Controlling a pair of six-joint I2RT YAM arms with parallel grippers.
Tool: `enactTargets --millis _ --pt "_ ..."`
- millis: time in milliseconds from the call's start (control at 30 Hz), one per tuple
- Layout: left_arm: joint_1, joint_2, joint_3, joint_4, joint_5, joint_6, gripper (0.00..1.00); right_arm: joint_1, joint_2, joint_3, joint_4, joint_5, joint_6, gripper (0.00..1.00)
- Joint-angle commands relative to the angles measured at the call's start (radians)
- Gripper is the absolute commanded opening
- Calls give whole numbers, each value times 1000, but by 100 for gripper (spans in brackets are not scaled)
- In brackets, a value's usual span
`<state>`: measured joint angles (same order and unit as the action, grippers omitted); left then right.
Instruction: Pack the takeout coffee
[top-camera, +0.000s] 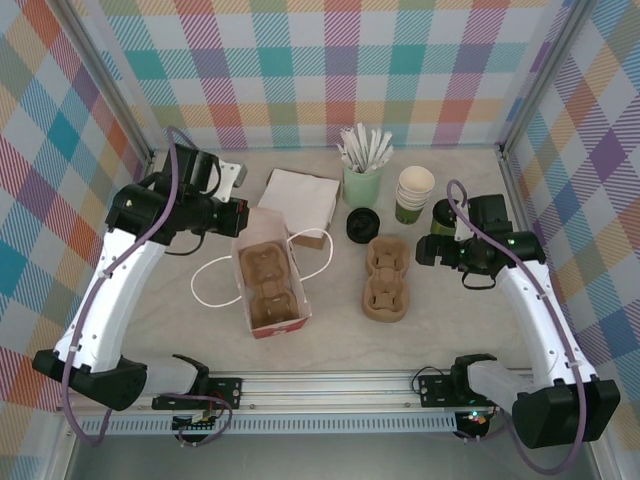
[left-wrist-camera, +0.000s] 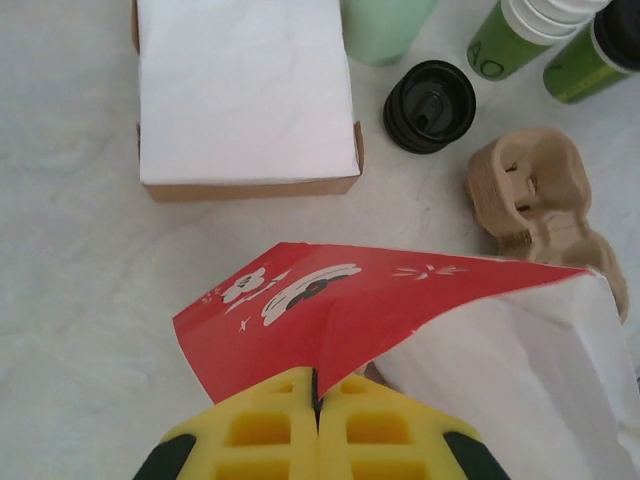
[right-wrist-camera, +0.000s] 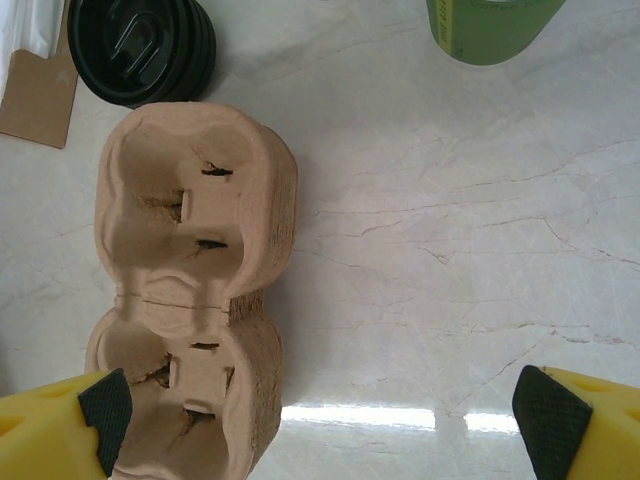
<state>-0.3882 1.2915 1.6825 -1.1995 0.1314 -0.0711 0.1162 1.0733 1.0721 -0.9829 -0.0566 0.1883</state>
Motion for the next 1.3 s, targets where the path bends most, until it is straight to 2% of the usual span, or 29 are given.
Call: enactTargets --millis 0,333,567,700,800,933,1267 --pt "9 -19 -80 119 20 -242 0 -9 12 3 15 -26 13 100" --pt "13 41 -36 129 -99 -311 0 -15 39 -10 22 -19 4 100" --pt "63 55 -148 206 -67 -349 0 -20 55 -15 26 -22 -2 100" --pt "103 44 -192 247 -18 -348 19 -31 52 -12 20 -12 -21 100" --pt "110 31 -172 226 -32 -311 33 -45 39 -5 27 -19 -39 99" --pt "118 -14 -177 228 -51 -275 57 -58 20 9 30 -17 -69 100" --pt "142 -153 -202 281 -78 -231 100 -117 22 40 -27 -53 -66 100"
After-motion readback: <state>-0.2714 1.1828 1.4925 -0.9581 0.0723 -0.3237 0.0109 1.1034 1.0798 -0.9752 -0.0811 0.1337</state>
